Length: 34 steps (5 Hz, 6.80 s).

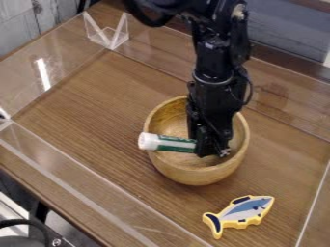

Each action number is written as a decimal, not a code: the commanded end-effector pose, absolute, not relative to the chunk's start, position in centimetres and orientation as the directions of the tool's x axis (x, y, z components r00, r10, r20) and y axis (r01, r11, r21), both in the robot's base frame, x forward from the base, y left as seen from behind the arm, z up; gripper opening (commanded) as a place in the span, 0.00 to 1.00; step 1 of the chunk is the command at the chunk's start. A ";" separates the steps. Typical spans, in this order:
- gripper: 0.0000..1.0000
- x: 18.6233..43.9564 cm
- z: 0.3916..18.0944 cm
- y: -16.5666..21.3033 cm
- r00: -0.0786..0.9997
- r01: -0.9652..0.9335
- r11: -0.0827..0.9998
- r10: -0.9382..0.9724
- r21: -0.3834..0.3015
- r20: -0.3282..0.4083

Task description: Remove the green marker from inside the brown bowl and put it on the table

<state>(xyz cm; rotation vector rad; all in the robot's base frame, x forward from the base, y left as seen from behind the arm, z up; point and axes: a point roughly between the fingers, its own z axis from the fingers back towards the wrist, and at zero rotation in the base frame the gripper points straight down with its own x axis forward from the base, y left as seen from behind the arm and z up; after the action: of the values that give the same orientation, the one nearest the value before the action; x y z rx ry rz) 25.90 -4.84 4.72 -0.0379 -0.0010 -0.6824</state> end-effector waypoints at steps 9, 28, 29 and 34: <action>0.00 25.9 6.7 -4.1 0.733 0.681 0.733 -0.681 -0.010 0.004; 0.00 25.3 4.5 -2.7 0.674 0.739 0.674 -0.739 -0.004 0.001; 0.00 25.2 4.5 -2.6 0.674 0.739 0.674 -0.739 -0.003 0.002; 0.00 25.0 4.7 -2.2 0.673 0.739 0.673 -0.739 0.004 0.004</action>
<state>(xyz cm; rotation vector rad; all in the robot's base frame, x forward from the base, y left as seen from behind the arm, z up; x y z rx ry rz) 24.66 -2.60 3.87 -0.0119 0.0243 -0.8438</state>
